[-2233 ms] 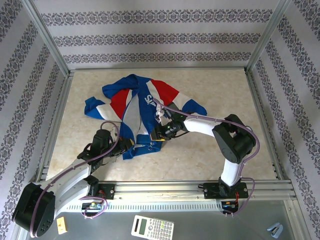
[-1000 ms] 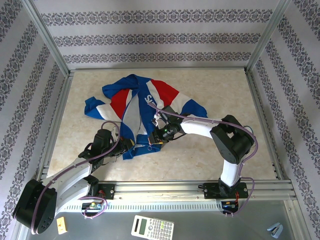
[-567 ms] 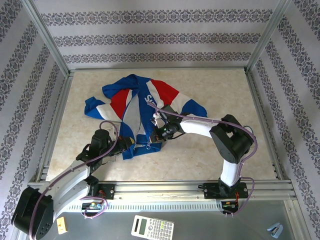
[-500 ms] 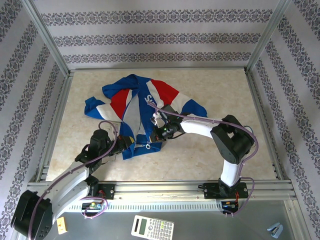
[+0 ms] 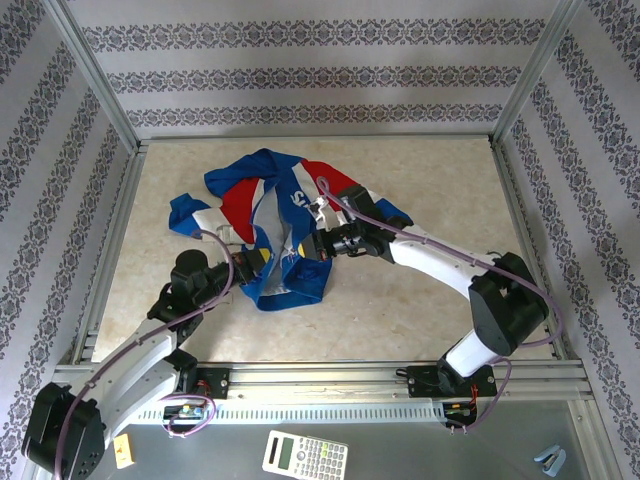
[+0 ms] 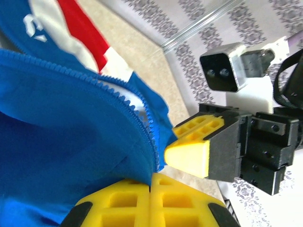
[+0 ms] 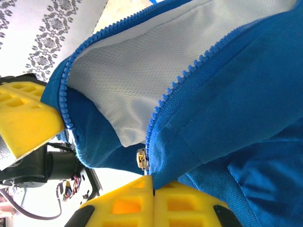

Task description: Zip up the jacket

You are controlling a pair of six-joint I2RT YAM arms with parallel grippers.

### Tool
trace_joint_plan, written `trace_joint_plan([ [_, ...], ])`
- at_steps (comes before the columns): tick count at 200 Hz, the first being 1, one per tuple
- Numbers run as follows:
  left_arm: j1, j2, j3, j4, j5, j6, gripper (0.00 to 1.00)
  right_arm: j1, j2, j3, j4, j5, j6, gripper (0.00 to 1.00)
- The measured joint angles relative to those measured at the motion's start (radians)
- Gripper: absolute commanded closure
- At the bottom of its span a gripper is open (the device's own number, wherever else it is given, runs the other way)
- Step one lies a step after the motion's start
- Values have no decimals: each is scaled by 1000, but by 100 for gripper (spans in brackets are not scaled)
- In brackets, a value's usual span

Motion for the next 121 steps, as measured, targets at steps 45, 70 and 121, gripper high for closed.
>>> trace_joint_plan([
  [45, -2, 85, 0, 208, 27, 6, 100, -10, -24, -54, 108, -44, -2, 100],
  [70, -16, 119, 17, 252, 37, 18, 100, -25, -25, -108, 220, -81, 43, 100],
  [121, -62, 159, 73, 285, 45, 60, 100, -52, -34, -133, 314, -106, 76, 100],
])
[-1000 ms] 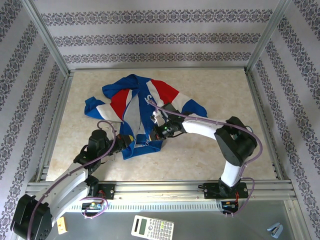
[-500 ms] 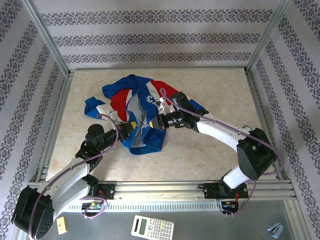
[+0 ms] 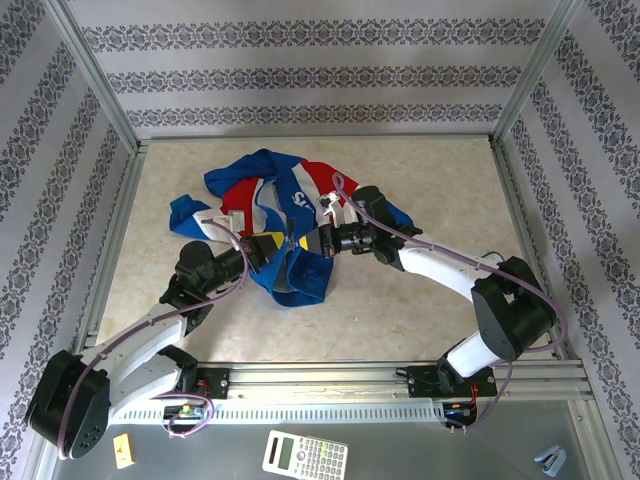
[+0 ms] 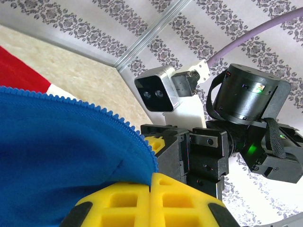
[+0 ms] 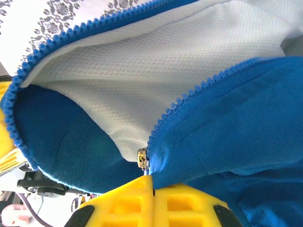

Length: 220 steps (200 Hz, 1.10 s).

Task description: Zip up the jacket

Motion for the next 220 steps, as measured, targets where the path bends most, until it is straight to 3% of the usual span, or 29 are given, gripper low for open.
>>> trace_joint_plan([
  [220, -4, 51, 2, 35, -30, 40, 100, -20, -47, -26, 41, -89, -11, 100],
])
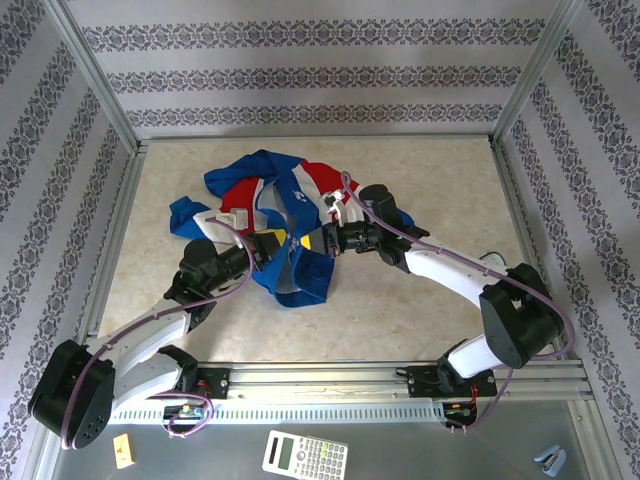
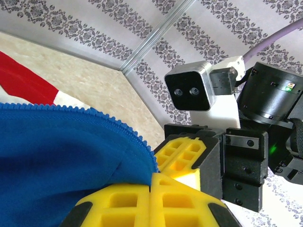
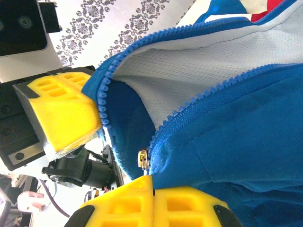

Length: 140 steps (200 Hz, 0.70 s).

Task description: Zip up the jacket

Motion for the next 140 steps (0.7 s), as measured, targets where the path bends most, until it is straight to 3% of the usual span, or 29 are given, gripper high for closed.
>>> trace_joint_plan([
  [140, 23, 29, -20, 3, 57, 3, 100, 0, 0, -13, 7, -66, -27, 100],
])
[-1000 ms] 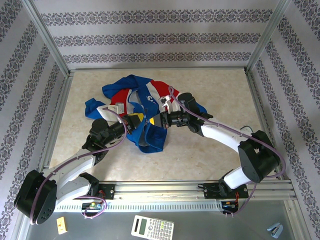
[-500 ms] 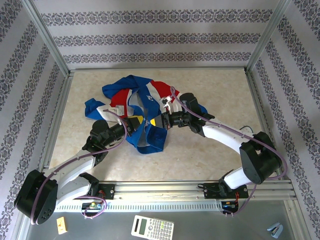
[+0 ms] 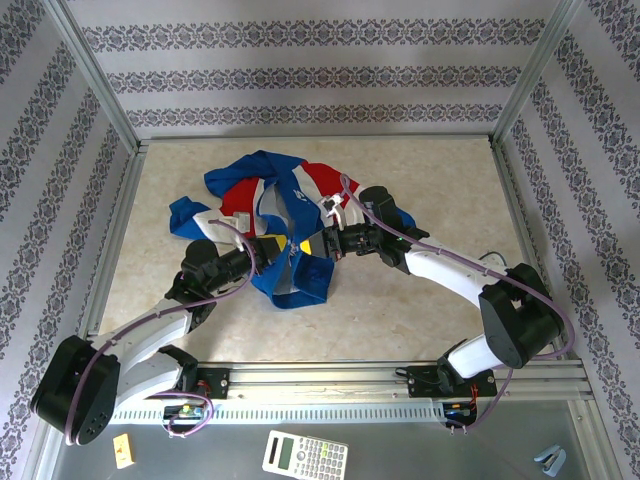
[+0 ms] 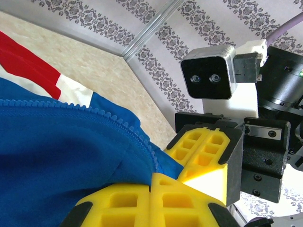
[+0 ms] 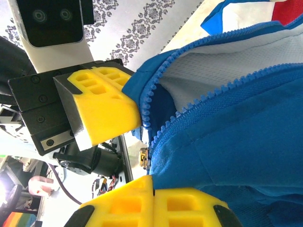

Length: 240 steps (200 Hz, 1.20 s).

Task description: Zip up the jacket

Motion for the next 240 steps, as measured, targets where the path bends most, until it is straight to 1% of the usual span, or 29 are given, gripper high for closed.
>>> trace_joint_plan([
  [125, 3, 8, -5, 22, 25, -9, 100, 0, 0, 0, 15, -7, 1, 100],
  [240, 10, 28, -50, 137, 43, -61, 100, 0, 16, 0, 45, -16, 28, 100],
])
